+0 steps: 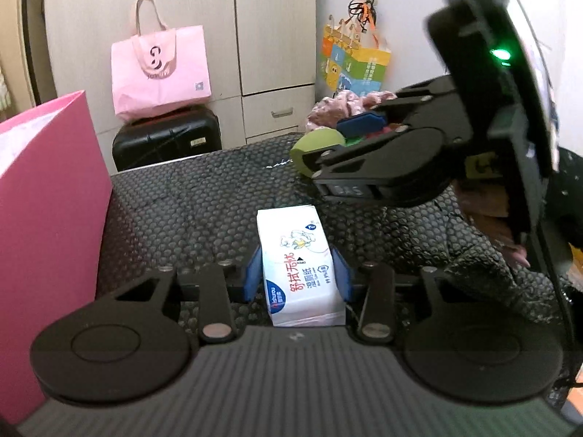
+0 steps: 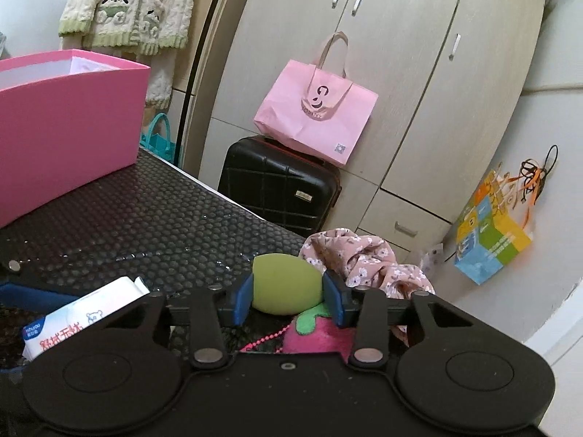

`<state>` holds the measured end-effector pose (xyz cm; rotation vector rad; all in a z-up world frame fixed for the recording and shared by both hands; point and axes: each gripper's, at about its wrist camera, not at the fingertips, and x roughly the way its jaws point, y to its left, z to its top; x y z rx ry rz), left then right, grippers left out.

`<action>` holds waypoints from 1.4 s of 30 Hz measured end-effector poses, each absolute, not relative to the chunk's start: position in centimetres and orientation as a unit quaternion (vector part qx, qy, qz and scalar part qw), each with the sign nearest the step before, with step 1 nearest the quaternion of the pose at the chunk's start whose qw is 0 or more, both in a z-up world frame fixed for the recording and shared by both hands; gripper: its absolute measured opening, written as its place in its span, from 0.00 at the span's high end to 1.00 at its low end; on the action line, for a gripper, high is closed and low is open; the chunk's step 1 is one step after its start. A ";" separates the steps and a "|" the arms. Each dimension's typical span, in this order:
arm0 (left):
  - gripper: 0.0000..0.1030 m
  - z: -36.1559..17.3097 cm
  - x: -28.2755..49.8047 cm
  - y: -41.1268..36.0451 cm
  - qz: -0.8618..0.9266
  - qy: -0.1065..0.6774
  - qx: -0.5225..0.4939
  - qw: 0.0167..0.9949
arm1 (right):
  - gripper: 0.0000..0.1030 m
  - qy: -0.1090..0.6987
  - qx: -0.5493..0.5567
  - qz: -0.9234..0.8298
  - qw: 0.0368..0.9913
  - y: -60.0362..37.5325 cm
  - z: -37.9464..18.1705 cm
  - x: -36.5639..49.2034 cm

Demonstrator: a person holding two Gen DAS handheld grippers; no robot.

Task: Organize soft objects
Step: 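Grasp the white tissue pack with the left gripper while the right gripper grasps the lime-green sponge, then lift the tissue pack with the left gripper while the right gripper lifts the green sponge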

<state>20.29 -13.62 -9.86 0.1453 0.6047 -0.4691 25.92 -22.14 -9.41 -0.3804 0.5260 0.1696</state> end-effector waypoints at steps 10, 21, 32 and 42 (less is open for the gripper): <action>0.61 -9.6 20.1 -11.8 -0.223 0.298 0.038 0.927 | 0.56 0.265 -0.124 0.102 0.951 -22.5 -8.3 23.7; 0.61 -8.7 18.7 -9.8 -0.224 0.292 0.000 0.930 | 0.56 0.268 -0.040 0.113 0.956 -23.0 -7.2 20.5; 0.61 -7.4 15.5 -8.4 -0.231 0.271 -0.014 0.934 | 0.56 0.267 0.008 0.098 0.959 -23.1 -7.3 16.2; 0.61 -6.9 12.4 -6.7 -0.241 0.265 -0.033 0.933 | 0.56 0.266 0.036 0.097 0.958 -22.3 -7.3 12.4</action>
